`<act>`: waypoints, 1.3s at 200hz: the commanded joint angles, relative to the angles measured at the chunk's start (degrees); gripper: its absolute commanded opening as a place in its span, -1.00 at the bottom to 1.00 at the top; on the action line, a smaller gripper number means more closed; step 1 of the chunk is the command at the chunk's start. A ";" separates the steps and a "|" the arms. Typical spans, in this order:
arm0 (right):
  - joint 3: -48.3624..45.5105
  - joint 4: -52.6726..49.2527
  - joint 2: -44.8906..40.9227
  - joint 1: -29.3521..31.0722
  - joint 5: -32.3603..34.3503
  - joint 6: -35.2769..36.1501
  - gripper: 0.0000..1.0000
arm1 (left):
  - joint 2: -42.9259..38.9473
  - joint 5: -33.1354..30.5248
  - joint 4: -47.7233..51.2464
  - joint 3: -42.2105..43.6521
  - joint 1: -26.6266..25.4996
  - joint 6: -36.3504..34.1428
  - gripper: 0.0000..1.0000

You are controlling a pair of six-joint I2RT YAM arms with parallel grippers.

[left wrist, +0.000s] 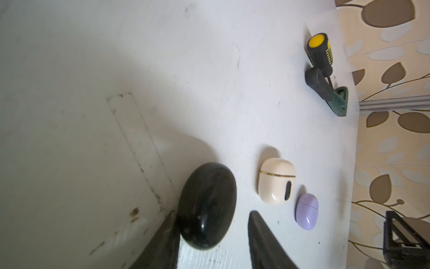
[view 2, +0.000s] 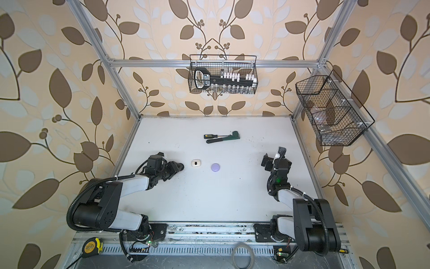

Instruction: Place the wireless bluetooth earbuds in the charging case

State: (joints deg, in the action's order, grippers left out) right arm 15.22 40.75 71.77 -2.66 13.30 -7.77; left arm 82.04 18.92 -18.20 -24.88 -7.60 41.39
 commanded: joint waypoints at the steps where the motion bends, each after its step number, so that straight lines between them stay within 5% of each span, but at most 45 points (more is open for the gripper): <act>1: -1.45 6.67 0.29 -0.25 -5.67 1.82 1.00 | -1.82 -3.48 4.02 -1.51 0.78 -2.70 0.21; 31: -6.10 22.68 6.90 1.44 -13.54 6.42 1.00 | -9.46 -11.48 10.38 -1.73 0.89 -7.80 0.72; 40: -4.51 15.17 4.68 1.25 -12.43 6.41 1.00 | -12.44 -14.22 11.04 -0.87 0.89 -8.97 0.87; 51: -4.74 17.35 5.51 1.80 -10.06 5.83 1.00 | -16.19 -17.68 12.02 0.08 0.89 -10.39 0.98; 81: -4.56 15.92 5.06 2.82 -8.92 6.62 1.00 | -26.54 -28.16 13.65 2.96 0.91 -12.65 0.98; 111: -4.50 15.98 5.14 3.01 -8.61 6.77 1.00 | -36.96 -28.05 10.00 6.77 0.90 -16.53 0.98; 136: -4.50 16.05 5.14 3.18 -8.31 6.84 1.00 | -43.29 -36.34 8.88 10.05 0.91 -17.22 0.98; 158: -4.50 16.12 5.06 3.62 -7.65 7.13 1.00 | -46.21 -33.30 6.69 11.59 0.91 -21.04 0.98; 176: -4.52 16.11 5.06 3.86 -7.18 7.23 1.00 | -48.74 -38.73 6.21 12.59 0.87 -22.80 0.98; 186: -4.52 16.11 5.06 4.11 -6.91 7.26 1.00 | -49.68 -41.98 3.64 14.34 0.84 -29.57 0.98; 203: -4.50 16.07 5.06 4.24 -6.62 7.34 1.00 | -45.94 -52.79 -8.08 20.66 0.92 -31.50 0.98; 226: -4.42 15.96 5.12 4.24 -6.62 7.46 1.00 | -26.44 -52.18 -29.40 21.31 1.42 -38.35 0.98; 251: -4.41 15.93 5.14 4.24 -6.63 7.42 1.00 | -6.06 -49.99 -19.75 4.37 1.95 -37.11 0.98; 260: -4.46 15.98 5.08 4.24 -6.62 7.47 1.00 | 1.81 -46.56 -25.31 4.05 3.41 -37.08 0.98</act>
State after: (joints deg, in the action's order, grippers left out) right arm 10.68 54.72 77.06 1.28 5.98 -1.74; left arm 71.79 -29.12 -33.61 -11.35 -6.15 6.35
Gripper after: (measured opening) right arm 0.999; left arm 0.988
